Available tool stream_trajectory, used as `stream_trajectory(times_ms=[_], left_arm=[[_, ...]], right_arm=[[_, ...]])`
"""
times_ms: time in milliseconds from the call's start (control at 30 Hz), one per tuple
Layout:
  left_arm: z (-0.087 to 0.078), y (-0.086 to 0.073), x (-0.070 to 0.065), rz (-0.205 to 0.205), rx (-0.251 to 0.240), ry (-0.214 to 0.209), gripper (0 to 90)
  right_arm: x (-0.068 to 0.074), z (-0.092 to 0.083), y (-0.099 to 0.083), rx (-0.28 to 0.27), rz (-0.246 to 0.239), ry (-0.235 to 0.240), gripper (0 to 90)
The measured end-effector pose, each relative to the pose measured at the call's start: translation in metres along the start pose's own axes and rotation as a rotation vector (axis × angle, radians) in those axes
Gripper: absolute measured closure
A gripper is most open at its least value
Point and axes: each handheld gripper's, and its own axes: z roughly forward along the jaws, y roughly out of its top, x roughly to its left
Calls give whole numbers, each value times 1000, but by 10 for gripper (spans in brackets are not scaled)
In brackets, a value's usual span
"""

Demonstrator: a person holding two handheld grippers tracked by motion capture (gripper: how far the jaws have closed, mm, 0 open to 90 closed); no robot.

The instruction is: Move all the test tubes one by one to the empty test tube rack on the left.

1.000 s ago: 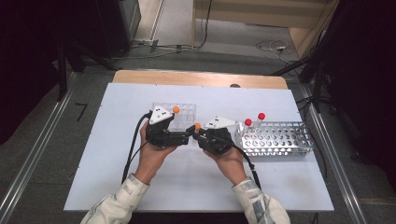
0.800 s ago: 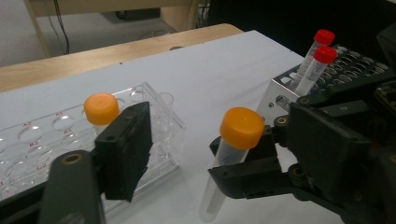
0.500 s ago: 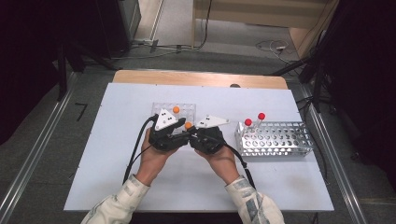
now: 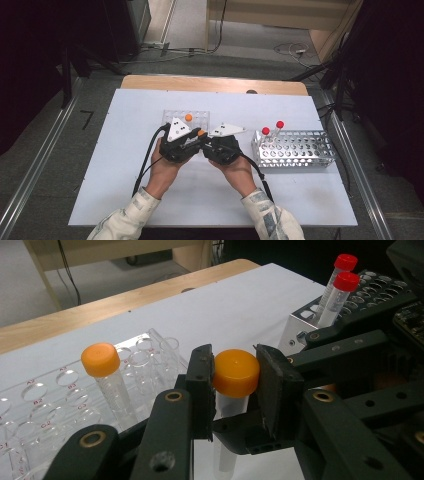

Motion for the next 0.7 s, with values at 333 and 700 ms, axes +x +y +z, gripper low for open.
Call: stream_trajectory(times_ms=[333,700], left_arm=[[-2,1,5,-18,-3,21,704],[-5,3,12,-59,-9,39,704]], right_arm=[[-3,-5,0,9,-1,35,502],[-14,-27,-10,6,6,20,421]])
